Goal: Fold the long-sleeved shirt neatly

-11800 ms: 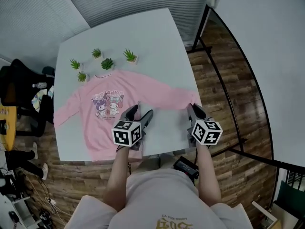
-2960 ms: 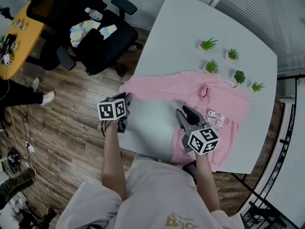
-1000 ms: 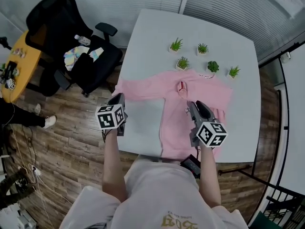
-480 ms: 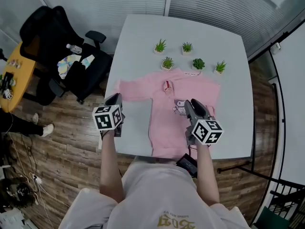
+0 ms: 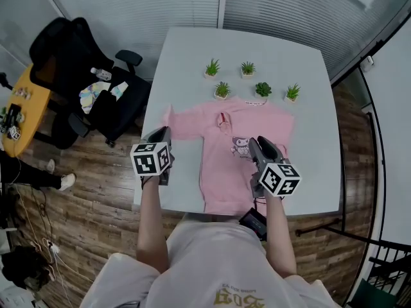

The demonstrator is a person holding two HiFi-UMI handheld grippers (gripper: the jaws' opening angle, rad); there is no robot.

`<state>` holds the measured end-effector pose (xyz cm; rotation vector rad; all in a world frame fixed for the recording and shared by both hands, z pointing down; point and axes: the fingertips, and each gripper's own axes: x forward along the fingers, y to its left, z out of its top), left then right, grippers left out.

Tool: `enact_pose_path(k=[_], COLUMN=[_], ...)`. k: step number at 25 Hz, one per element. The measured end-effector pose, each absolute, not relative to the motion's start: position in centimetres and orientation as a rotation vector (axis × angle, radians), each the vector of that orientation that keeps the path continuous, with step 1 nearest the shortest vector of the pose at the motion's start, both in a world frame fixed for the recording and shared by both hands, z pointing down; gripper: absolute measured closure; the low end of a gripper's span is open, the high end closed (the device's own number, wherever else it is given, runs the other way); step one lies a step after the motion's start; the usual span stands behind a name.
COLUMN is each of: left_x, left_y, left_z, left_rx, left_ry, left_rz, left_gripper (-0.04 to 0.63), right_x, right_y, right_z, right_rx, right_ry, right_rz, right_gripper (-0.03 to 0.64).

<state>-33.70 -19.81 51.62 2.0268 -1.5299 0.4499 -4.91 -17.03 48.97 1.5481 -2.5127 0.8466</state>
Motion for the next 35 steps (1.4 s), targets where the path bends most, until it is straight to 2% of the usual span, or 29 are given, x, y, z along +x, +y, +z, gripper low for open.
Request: enact_pose_path(k=[21, 35], left_x=[-25.4, -16.6], left_y=[-23.2, -24.9], left_z=[47.4, 45.3], left_rx=[2.182, 2.288], left_ry=[-1.456, -1.343], left_rz=[0.44, 0.402], left_gripper=[0.583, 0.583], right_x=[-0.4, 3.9], right_y=[-17.6, -18.9], right_z=[48.0, 47.9], right_rx=[1.631, 1.666], right_ry=[-2.537, -2.585], right_rz=[0.89, 0.967], right_gripper=[0.489, 0.489])
